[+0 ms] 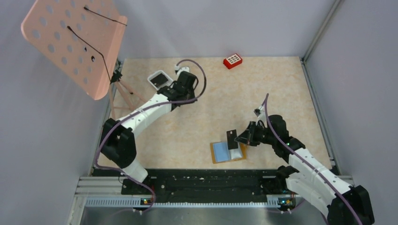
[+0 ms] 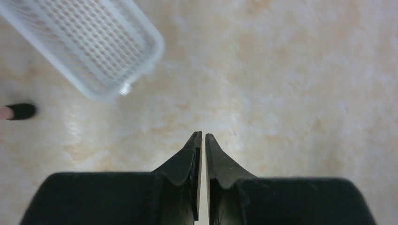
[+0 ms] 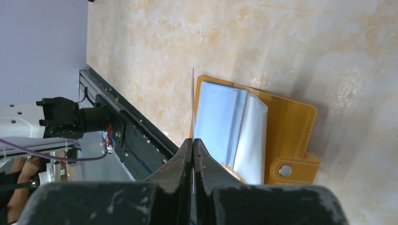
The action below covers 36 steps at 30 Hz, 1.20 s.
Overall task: Take the credit cards out of the card holder
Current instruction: Place the credit card in the storage box.
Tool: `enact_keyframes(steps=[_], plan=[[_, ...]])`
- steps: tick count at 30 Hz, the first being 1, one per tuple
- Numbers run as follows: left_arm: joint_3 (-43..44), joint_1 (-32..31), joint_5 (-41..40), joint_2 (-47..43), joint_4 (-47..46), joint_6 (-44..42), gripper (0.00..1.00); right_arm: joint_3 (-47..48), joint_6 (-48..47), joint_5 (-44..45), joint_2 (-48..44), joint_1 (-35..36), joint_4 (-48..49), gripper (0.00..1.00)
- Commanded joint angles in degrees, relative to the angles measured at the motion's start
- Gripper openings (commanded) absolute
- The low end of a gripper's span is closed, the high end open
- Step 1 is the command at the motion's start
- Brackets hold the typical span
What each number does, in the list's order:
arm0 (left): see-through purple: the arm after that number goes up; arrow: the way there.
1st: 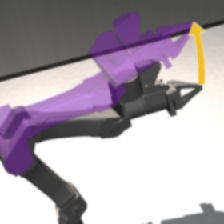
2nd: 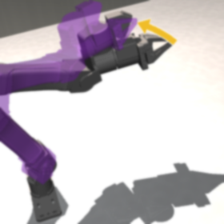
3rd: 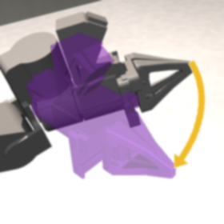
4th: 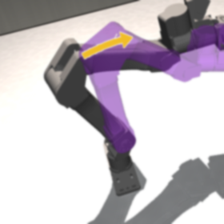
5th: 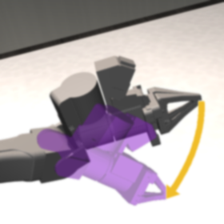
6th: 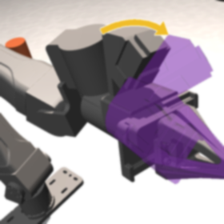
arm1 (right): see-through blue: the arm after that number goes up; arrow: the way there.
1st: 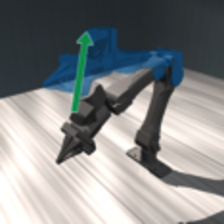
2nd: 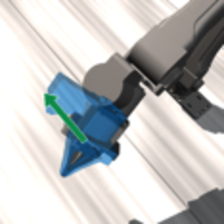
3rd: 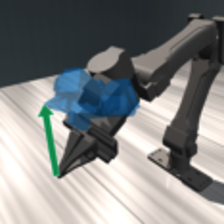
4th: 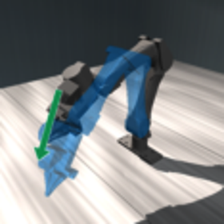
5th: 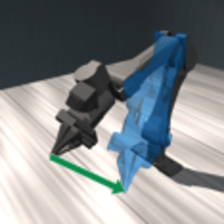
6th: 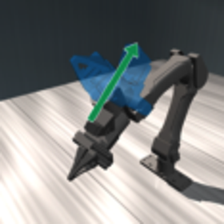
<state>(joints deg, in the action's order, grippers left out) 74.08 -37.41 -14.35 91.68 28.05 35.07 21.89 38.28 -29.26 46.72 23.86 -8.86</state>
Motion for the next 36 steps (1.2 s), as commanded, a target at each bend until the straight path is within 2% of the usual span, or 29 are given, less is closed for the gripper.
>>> enact_keyframes(steps=[1, 8, 15, 23, 36], plan=[[6.99, 8.17, -6.59, 6.66, 3.41, -4.5, 0.12, 3.1, -1.91, 1.52, -2.02, 0.24, -2.03, 0.0], [20.48, 19.19, -4.31, 21.92, 5.36, -5.35, 0.11, 4.15, -2.77, 0.88, -1.79, 0.24, -2.31, 0.0], [32.35, 23.94, -5.22, 33.1, 8.62, -6.21, 0.11, 5.38, -3.86, 0.76, -0.06, 0.24, -2.77, 0.0], [34.28, 27.53, -0.86, 36.84, 5.7, -7.67, 0.1, 8.25, -5.44, 1.59, 2.58, 0.23, -4.09, 0.0], [37.31, 29.59, -1.26, 40.99, 4.55, -9.71, 0.1, 9.8, -5.63, 2.55, 3.56, 0.24, -4.96, 0.0]])
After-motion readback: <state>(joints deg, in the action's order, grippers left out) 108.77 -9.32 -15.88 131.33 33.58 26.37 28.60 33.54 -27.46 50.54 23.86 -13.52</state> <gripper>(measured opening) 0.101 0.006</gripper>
